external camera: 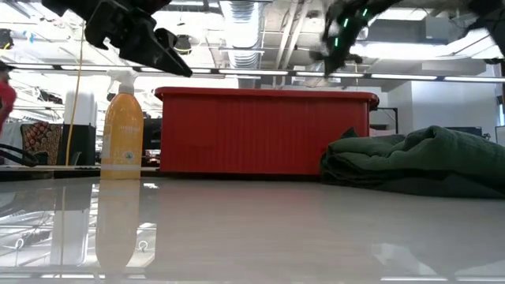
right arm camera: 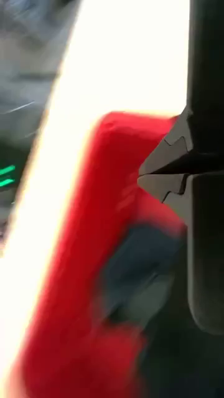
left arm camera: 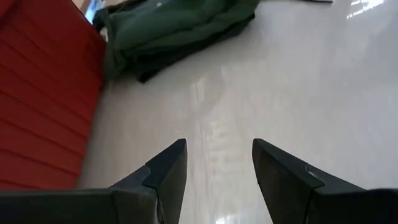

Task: Fold laundry
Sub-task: Fold the black shirt

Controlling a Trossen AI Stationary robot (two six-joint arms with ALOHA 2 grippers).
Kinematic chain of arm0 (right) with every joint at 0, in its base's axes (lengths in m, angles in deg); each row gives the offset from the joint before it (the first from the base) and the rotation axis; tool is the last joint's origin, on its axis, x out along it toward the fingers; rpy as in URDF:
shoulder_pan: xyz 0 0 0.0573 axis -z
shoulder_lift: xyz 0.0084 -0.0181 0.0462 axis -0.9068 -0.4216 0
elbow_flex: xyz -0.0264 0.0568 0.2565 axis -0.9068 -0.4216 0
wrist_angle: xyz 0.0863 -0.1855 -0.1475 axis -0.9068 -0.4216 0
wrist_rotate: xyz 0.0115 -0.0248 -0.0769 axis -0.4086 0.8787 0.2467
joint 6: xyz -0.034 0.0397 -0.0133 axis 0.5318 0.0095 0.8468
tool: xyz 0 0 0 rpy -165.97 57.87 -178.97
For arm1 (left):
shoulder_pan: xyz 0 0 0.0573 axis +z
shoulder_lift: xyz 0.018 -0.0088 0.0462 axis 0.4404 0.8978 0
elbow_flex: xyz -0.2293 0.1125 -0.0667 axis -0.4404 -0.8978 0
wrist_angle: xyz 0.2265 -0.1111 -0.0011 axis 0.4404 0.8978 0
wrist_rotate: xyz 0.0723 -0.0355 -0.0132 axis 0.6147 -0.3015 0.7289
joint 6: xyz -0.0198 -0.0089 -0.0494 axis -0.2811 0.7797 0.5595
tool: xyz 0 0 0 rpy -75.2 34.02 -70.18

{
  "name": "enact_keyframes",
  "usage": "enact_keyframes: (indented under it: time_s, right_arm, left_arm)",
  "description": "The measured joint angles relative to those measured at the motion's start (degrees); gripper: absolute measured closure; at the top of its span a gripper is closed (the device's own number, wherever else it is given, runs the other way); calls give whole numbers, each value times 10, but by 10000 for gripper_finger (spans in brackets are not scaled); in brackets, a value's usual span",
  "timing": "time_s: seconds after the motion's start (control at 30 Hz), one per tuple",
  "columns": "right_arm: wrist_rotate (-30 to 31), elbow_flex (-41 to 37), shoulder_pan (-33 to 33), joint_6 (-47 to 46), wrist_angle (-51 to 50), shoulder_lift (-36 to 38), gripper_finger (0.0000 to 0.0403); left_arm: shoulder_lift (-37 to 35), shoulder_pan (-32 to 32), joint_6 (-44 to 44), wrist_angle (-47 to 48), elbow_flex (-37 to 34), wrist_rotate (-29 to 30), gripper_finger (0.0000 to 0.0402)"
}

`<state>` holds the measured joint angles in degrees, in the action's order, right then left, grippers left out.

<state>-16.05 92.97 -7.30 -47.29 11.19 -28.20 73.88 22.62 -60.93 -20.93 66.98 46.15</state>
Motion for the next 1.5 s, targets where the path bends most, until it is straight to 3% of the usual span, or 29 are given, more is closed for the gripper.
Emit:
enact_keyframes:
  time_s: [0.1,0.23,0.47,0.7,0.8,0.93,1.13,1.27,1.33,1.5]
  right_arm:
    - [-37,3,-17,-15,61,54,391]
    - [6,3,-30,-12,27,78,379]
    - [8,-2,-5,-28,-89,9,268]
    - [3,0,23,-45,-77,-60,135]
    - [6,-1,34,-44,-82,-71,102]
    - [43,1,39,-40,-97,-73,88]
    - [36,-1,38,-35,-105,-74,106]
    - [10,-3,38,-49,-118,-88,149]
    - [3,-3,38,-53,-122,-91,196]
    - [3,-3,38,-23,-119,-87,373]
  left_arm:
    - [-9,0,3,-1,0,0,230]
    - [-12,0,12,-5,0,-10,230]
    - [-12,-2,23,-16,0,-46,230]
    - [-11,-10,35,7,0,-44,230]
    - [-11,-10,33,13,0,-42,230]
    - [-11,-10,20,12,0,-35,230]
    - [-11,-9,13,4,0,-16,230]
    - [-11,-9,15,2,0,-16,230]
    - [-11,-9,18,2,0,-16,230]
    - [-11,-9,18,2,0,-30,230]
